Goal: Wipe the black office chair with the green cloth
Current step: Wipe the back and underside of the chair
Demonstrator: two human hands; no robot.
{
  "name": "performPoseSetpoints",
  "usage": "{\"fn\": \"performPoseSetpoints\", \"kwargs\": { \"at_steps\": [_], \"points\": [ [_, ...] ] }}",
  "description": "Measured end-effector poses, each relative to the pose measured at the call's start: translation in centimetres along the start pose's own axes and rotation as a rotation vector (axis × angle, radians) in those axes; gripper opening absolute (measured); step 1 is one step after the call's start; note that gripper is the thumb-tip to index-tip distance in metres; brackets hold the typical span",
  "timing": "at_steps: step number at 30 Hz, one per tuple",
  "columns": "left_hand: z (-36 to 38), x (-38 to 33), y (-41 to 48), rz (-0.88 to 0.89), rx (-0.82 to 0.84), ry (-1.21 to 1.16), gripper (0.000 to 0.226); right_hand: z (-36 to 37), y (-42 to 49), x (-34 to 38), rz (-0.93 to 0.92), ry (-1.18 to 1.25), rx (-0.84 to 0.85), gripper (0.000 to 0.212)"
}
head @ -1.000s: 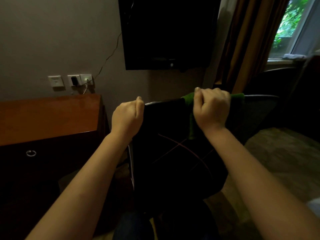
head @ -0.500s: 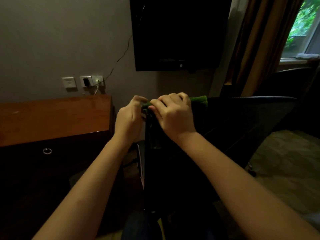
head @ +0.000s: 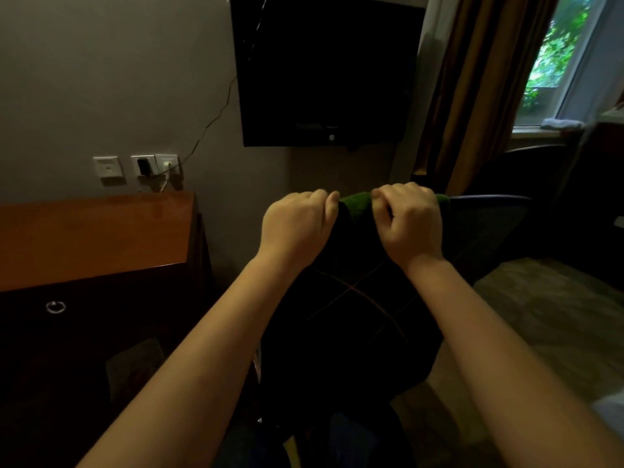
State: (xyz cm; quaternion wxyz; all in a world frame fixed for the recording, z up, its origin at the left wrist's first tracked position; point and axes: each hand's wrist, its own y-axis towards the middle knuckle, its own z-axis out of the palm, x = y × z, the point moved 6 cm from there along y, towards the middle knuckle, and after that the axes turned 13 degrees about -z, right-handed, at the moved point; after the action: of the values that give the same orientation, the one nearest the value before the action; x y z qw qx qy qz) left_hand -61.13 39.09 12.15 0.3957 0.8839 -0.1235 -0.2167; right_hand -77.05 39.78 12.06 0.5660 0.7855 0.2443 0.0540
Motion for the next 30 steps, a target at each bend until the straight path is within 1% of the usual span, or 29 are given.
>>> {"fn": "performPoseSetpoints", "kwargs": {
  "at_steps": [2,6,9,12,17,21,23,26,28,30],
  "points": [
    [0.1,-0.1,-0.2,0.032,-0.038,0.049,0.037,-0.7,-0.9,-2.5,0.050,0.023,-0.026,0.041],
    [0.0,-0.2,-0.3,0.041,-0.092,0.036,0.046,-1.7,-2.7,-7.2,0.164,0.011,-0.065,0.044],
    [-0.3,0.0,-0.5,0.070,-0.127,0.027,0.042,-2.3,-4.0,-10.0,0.269,0.005,-0.087,0.043],
    [-0.3,0.0,-0.6,0.070,-0.152,0.030,0.040,-2.5,-4.4,-10.4,0.327,0.027,-0.124,0.041],
    [-0.6,0.2,-0.9,0.023,-0.219,0.072,0.039,-2.2,-3.2,-6.6,0.342,0.014,-0.196,0.038],
    [-0.9,0.7,-1.0,0.007,-0.220,0.054,0.039,-0.8,-1.2,0.1,0.229,0.053,-0.172,0.033],
    [-1.2,1.1,-1.2,-0.004,-0.187,0.048,0.040,-0.2,-0.1,3.2,0.156,0.089,-0.144,0.032],
    [-1.6,2.4,-1.2,0.008,-0.088,0.027,0.042,-0.6,0.9,4.9,0.082,0.158,-0.120,0.030],
    [-1.7,3.1,-1.0,-0.004,0.024,-0.039,0.043,-1.4,1.0,5.1,0.066,0.226,-0.126,0.030],
    [-2.3,3.2,-1.0,-0.030,0.084,-0.162,0.043,-2.3,0.8,5.2,0.080,0.264,-0.152,0.031]
  ]
}}
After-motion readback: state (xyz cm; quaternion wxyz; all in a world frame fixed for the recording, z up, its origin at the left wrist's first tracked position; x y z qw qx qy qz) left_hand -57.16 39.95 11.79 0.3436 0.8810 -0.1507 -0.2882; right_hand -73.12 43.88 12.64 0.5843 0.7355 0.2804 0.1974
